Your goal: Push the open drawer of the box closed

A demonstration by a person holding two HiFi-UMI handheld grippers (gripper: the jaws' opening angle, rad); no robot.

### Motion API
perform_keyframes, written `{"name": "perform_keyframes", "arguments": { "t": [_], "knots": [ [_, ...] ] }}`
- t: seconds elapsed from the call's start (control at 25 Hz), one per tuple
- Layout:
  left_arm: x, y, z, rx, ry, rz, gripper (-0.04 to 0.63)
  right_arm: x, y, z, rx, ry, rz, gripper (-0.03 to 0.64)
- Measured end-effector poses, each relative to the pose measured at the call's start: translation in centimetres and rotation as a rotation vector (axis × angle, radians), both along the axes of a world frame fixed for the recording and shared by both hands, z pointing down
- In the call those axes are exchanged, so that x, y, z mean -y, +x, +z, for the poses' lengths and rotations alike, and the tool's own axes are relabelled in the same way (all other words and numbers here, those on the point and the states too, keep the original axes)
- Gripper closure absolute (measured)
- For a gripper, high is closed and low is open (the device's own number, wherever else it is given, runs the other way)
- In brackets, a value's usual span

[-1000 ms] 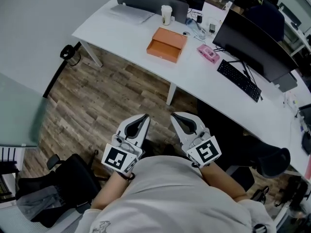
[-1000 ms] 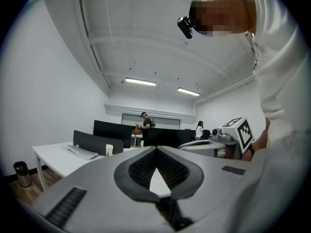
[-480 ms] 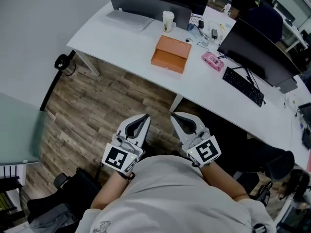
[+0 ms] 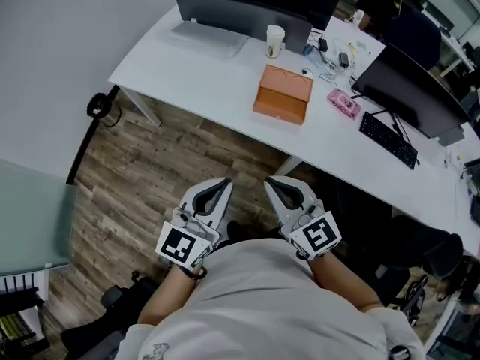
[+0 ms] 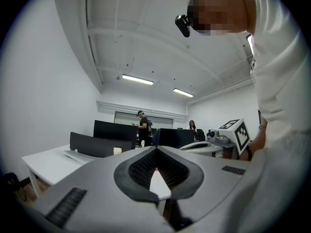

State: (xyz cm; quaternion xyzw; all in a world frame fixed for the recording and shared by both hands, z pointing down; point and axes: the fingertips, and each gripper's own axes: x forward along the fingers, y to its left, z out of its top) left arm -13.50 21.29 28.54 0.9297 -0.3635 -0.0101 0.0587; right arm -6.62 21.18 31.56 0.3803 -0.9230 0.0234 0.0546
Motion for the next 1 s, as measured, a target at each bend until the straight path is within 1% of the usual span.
{"name": "perform_keyframes", "arguments": {
  "t": [0.2, 0.48, 0.72, 0.84, 1.0],
  "knots": [
    [1.8, -2.0, 0.8, -0.003, -0.019, 0.006, 0.597, 2.1, -1.3, 0.2, 0.01, 0.015, 0.043, 0.615],
    [5.8, -2.1, 1.4, 0.01, -0.028, 0.004, 0.597, 6.1, -1.3, 0.9, 0.028, 0.006, 0.042, 0.615],
    [10.0, -0.8, 1.7, 0.013, -0.038, 0.017, 0.597, 10.7, -0.2, 0.8, 0.025, 0.012, 0.041, 0.615],
    [12.8, 0.7, 1.8, 0.011, -0.039, 0.039, 0.597, 13.5, 1.2, 1.0, 0.018, 0.005, 0.055, 0.615],
    [17.0, 3.1, 1.9, 0.006, -0.029, 0.075, 0.597, 17.1, 3.6, 0.9, 0.014, 0.017, 0.091, 0.615]
  ]
}}
